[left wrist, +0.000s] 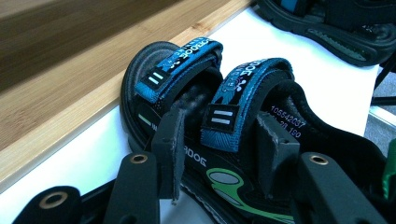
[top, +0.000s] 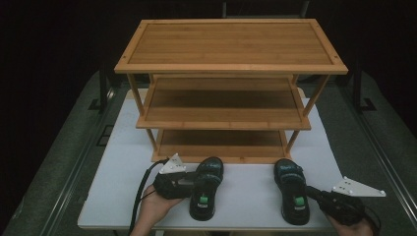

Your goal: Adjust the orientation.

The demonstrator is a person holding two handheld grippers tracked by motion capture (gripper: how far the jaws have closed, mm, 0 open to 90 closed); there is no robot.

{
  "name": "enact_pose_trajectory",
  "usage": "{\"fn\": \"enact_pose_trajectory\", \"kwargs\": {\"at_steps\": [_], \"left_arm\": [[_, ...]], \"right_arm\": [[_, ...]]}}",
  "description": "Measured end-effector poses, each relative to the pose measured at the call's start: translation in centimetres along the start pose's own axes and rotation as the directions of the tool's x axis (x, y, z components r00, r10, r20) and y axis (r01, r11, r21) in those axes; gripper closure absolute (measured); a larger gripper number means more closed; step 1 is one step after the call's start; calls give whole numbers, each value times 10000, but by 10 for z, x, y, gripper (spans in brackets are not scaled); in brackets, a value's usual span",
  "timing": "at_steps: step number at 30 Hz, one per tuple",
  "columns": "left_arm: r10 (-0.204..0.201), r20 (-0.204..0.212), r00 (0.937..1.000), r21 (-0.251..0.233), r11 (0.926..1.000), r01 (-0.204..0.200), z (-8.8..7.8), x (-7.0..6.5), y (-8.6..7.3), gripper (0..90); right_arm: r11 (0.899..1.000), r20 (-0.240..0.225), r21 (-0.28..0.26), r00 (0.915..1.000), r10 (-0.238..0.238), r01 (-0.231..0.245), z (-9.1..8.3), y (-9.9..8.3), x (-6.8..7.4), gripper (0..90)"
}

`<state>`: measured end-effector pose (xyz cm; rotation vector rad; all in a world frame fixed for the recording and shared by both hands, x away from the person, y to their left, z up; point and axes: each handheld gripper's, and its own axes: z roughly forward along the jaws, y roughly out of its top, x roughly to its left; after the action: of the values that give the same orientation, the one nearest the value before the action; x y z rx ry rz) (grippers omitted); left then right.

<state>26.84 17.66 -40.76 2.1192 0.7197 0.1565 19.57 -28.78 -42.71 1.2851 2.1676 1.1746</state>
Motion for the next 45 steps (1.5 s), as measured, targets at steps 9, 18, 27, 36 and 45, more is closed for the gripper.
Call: {"fn": "enact_pose_trajectory", "kwargs": {"at_steps": [9,18,27,36,45], "left_arm": [[29,-150,9999,106,9999,-28,-2,-2,0,554],[-32,-342,9994,257,9997,41,-2,-4,0,517],[-14,-733,9973,516,9987,52,3,-8,2,555],[-15,-1425,9898,174,9998,41,1,-13,0,738],[-178,-1540,9879,-300,9995,133,0,-12,-5,791]], "right_arm": [[9957,-71,-235,9959,899,-900,-17,0,-3,715],[9901,-461,-428,9903,1314,-1334,-23,14,7,600],[9945,756,478,9931,898,-935,-5,23,22,632],[9977,1632,219,9848,603,-647,0,22,30,789],[9990,1999,-167,9788,436,-411,-2,19,30,836]]}}
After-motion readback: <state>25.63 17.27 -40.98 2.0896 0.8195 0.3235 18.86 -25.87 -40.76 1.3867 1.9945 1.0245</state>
